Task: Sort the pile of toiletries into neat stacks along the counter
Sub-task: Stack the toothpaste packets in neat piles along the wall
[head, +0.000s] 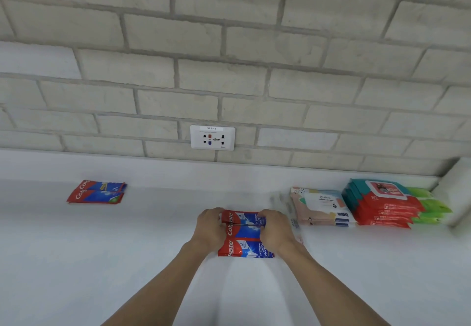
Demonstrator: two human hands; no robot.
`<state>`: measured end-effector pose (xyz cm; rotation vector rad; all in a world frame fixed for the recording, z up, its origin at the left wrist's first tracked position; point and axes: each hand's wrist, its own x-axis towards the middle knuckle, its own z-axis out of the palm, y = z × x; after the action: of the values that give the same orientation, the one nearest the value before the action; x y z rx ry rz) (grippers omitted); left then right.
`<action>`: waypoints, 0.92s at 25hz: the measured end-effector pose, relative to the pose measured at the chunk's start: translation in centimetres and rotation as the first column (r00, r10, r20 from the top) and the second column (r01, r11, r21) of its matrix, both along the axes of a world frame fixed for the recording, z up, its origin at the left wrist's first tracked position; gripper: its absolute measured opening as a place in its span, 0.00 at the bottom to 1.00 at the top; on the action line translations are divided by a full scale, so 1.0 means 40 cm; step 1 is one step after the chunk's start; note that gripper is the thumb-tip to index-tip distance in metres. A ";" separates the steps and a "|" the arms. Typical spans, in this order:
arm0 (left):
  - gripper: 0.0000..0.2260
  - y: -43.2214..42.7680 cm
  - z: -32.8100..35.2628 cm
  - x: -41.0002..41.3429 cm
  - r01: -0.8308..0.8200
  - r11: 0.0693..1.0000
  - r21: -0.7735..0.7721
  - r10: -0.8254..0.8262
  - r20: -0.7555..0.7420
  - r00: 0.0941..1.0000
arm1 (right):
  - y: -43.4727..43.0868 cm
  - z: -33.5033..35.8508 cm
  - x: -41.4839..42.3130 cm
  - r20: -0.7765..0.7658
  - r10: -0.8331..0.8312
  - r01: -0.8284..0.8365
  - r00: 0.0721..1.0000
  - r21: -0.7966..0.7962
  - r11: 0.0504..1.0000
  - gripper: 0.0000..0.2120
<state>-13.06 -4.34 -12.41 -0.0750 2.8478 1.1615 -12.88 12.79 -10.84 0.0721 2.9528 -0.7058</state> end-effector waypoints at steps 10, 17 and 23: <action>0.14 0.025 -0.003 -0.018 0.010 0.990 -0.142 -0.014 -0.026 1.000 | 0.021 -0.001 -0.015 0.013 0.001 -0.002 1.000 0.042 0.999 0.21; 0.12 -0.010 -0.011 -0.021 -0.043 0.994 -0.101 0.040 -0.029 0.999 | -0.010 0.010 -0.021 0.048 0.050 -0.053 0.998 0.066 0.996 0.22; 0.12 -0.078 -0.016 -0.020 -0.077 0.992 -0.096 0.073 -0.051 0.996 | -0.076 0.003 -0.040 0.060 0.103 -0.106 0.993 0.043 0.993 0.21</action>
<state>-13.87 -7.47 -13.03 -0.1633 2.9668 1.0489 -14.46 9.74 -10.74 -0.0573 2.8933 -0.6111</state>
